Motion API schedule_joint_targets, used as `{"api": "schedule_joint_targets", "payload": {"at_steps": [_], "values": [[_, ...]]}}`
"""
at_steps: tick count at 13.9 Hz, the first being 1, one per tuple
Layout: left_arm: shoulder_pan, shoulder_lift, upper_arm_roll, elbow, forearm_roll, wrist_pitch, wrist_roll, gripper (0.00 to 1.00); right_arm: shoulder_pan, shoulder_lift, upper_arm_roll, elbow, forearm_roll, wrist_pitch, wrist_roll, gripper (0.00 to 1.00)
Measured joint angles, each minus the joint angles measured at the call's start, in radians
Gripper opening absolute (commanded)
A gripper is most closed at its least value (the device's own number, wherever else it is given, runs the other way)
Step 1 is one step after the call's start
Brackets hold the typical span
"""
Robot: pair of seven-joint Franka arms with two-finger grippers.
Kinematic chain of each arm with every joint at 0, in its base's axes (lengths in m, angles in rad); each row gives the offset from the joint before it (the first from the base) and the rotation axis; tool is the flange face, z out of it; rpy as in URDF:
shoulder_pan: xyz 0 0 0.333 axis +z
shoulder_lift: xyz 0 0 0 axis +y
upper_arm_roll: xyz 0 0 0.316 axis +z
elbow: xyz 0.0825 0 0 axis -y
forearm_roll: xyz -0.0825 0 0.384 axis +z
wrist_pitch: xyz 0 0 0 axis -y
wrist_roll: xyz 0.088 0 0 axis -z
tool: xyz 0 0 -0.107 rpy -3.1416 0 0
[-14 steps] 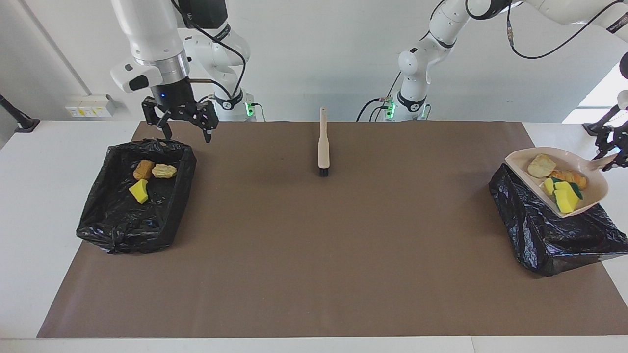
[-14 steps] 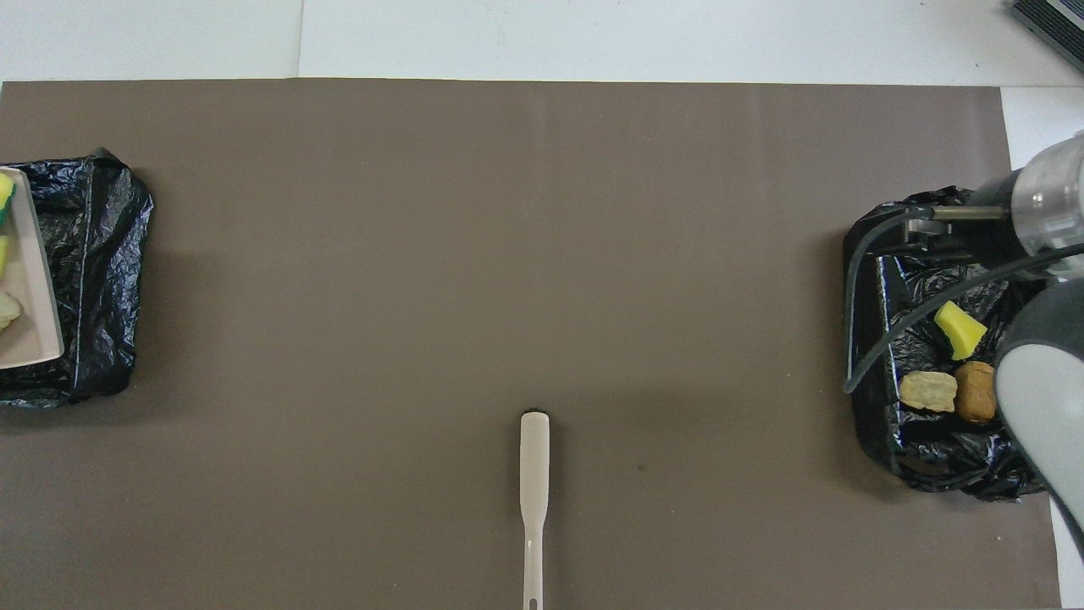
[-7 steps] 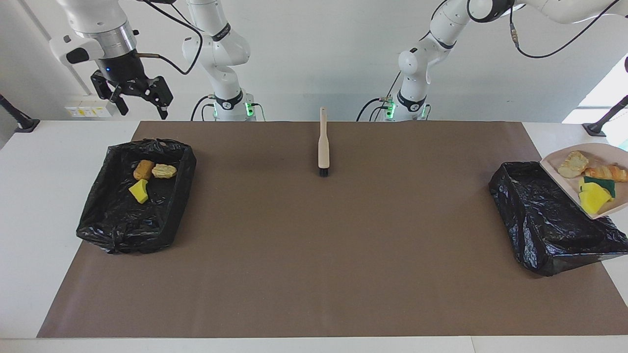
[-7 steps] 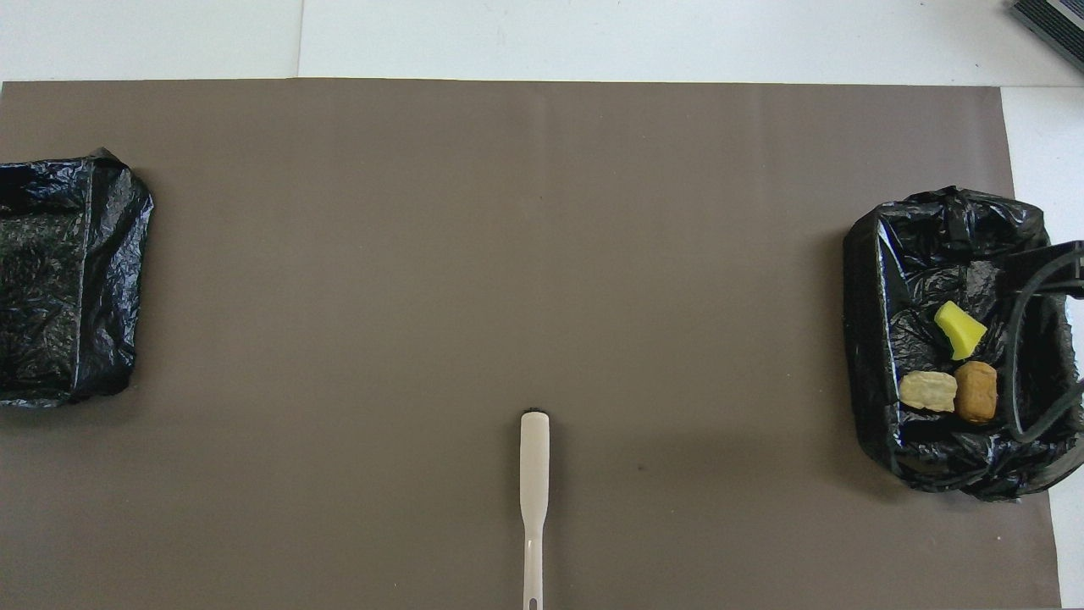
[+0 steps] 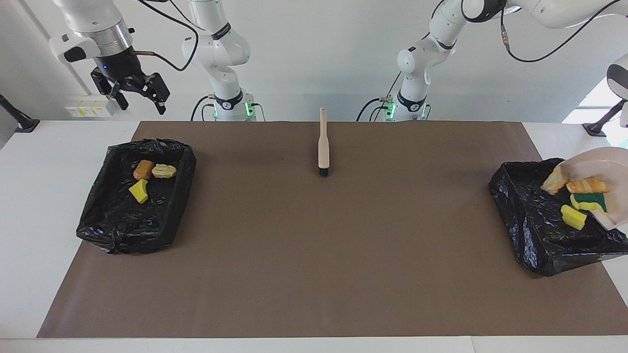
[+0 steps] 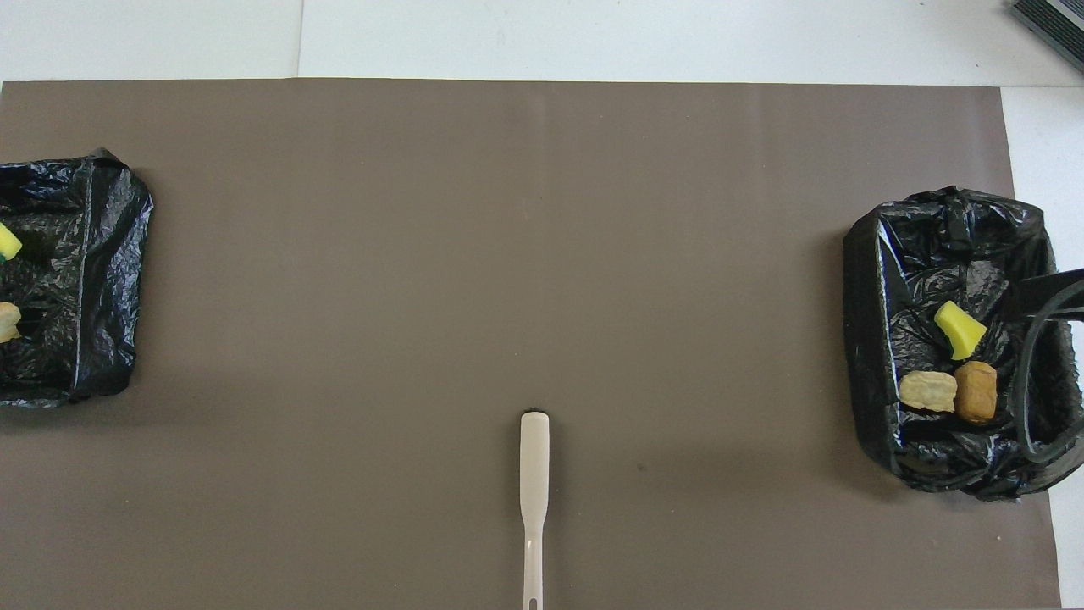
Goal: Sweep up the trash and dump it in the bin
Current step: 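Tip the dustpan over the bin nearest the left arm with the left gripper, then bring the emptied dustpan back over the mat center with the left gripper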
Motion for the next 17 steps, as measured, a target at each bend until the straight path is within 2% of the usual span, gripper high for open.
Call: {"api": "schedule_joint_targets", "payload": {"at_steps": [5,10,14,17], "values": [[-0.004,-0.032,-0.002,-0.01,0.076,0.002,-0.005,0.0,0.0,0.0,-0.001,-0.01,0.002,0.003,0.0,1.0],[-0.01,-0.11,-0.004,-0.012,0.069,-0.016,-0.005,0.0,0.003,0.0,0.003,-0.01,0.004,0.003,0.0,1.0],[-0.026,-0.132,-0.008,-0.015,-0.173,-0.132,-0.015,0.0,0.009,0.0,0.019,-0.01,0.005,0.003,0.0,1.0],[-0.105,-0.136,-0.012,-0.027,-0.25,-0.251,-0.145,0.0,0.009,0.0,0.018,-0.01,0.005,0.003,0.0,1.0]]}}
